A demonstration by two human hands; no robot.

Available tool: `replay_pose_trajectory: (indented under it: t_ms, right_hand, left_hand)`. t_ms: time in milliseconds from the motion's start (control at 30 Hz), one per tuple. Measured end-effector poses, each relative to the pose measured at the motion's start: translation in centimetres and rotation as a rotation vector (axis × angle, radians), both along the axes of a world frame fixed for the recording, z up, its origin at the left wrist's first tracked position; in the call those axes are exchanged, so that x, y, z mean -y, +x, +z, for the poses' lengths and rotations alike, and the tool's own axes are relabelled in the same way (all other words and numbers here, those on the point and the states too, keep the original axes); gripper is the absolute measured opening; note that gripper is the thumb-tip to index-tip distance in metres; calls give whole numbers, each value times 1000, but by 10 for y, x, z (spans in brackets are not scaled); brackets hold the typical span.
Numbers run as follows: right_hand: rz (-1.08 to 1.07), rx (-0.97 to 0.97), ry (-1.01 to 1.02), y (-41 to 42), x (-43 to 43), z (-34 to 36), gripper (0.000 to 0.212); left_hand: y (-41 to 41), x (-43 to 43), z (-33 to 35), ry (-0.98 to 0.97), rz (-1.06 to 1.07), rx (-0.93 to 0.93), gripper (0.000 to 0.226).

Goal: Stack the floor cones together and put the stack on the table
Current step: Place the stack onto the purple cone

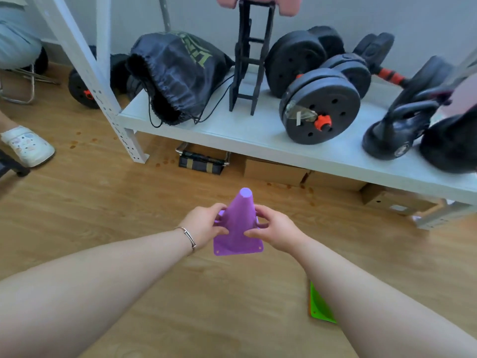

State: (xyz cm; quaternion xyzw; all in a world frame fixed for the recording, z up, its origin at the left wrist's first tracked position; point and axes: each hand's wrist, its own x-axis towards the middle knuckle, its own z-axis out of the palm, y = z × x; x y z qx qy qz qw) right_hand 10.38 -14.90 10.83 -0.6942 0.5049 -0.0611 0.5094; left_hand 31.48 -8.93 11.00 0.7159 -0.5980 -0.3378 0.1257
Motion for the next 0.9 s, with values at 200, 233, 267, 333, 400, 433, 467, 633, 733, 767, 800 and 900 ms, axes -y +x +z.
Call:
replay_pose_trajectory:
  t_ms: [200,233,267,333,400,433,467,633,733,767,800,900]
  right_hand:
    - [13,-64,-103,-103,-8,40,70]
    - [19,-76,-109,-118,-8,44,70]
    - [23,-90,-112,-136,-9,49,69]
    - [32,-123,-113,-169,-10,56,68]
    - [39,-153,-119,-200,-13,59,68]
    - [41,-166,-126,-213,-14,59,68]
    - [42,-177,-130,-226,-16,59,68]
    - [15,-185,-113,-273,-25,44,67]
    - [5,-175,-97,-292,-32,30,67]
    - [-1,-170,-88,-296,-34,24,67]
    - [-8,-167,-79,-300,-36,18,68]
    - [-26,-162,-58,-306,-43,-2,69]
  left_hand:
    - [-103,-3,38,-20,-16,-40,62]
    - [-118,-4,41,-23,-15,-54,63]
    - [-136,-4,44,-27,-17,-68,63]
    - [-169,-7,47,-29,-16,-105,63]
    - [-200,-11,47,-26,-15,-139,63]
    - [-214,-12,46,-24,-18,-147,62]
    - [-226,-13,45,-19,-20,-152,61]
    - [-277,-18,34,18,15,-213,58]
    - [-298,-23,24,41,24,-215,59]
    - [-303,-25,20,48,24,-212,59]
    - [-307,-26,15,56,23,-208,60]
    - [-316,-29,-3,74,19,-206,60]
